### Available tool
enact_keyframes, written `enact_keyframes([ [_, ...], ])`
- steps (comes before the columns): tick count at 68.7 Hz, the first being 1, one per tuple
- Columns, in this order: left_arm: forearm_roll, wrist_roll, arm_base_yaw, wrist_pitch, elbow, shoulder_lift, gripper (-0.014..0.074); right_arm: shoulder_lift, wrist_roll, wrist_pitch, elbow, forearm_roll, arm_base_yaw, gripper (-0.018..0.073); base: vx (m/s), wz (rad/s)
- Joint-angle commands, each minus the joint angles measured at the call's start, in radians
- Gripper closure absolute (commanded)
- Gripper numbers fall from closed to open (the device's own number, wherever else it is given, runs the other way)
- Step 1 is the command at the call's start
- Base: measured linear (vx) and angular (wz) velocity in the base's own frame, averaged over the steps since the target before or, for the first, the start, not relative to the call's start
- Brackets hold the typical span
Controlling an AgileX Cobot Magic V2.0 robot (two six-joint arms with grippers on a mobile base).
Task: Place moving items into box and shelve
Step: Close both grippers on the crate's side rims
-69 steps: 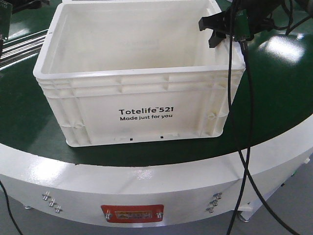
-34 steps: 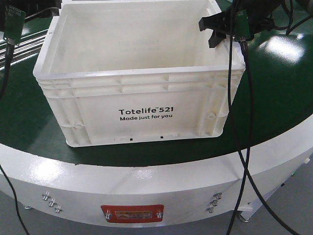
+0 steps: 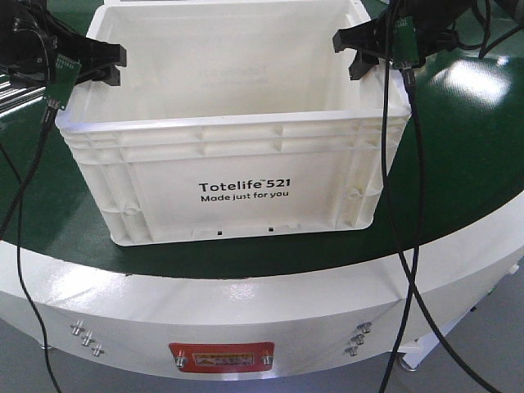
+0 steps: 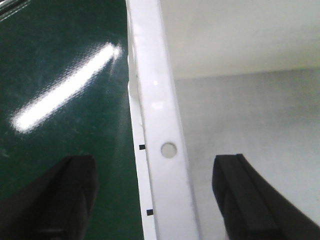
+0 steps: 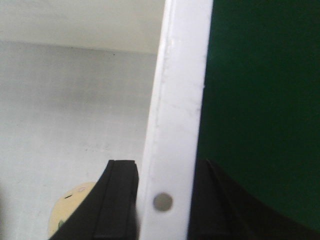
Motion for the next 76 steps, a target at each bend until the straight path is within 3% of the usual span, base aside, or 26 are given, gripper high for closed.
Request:
enact_keyframes([
  [1,-0.009,-0.013,0.001,-0.042,-0.037,-0.043,0.0010,-0.045,-0.035,-0.007,-0.026,0.042,0.001,0.0571,0.00,0.00],
  [18,-0.039,-0.013,0.001,-0.038,-0.037,-0.039,0.0021,-0.045,-0.035,-0.010,-0.026,0.042,0.001,0.0571,0.00,0.00],
  [28,-0.043,-0.013,0.001,-0.026,-0.037,-0.026,0.0088,-0.045,-0.035,-0.010,-0.026,0.042,0.001,0.0571,0.00,0.00],
  [40,-0.043,-0.013,0.001,-0.012,-0.037,-0.020,0.0322,-0.045,-0.036,-0.010,-0.026,0.042,0.001,0.0571,0.00,0.00],
  [51,-0.043,-0.010,0.001,-0.018,-0.037,-0.020,0.0627,-0.045,-0.036,-0.010,-0.026,0.043,0.001,0.0571,0.00,0.00],
  [76,-0.061,0.015,0.001,-0.030,-0.037,-0.020,0.0624,-0.045,-0.075,-0.010,-0.026,0.056,0.001,0.0571,0.00,0.00],
])
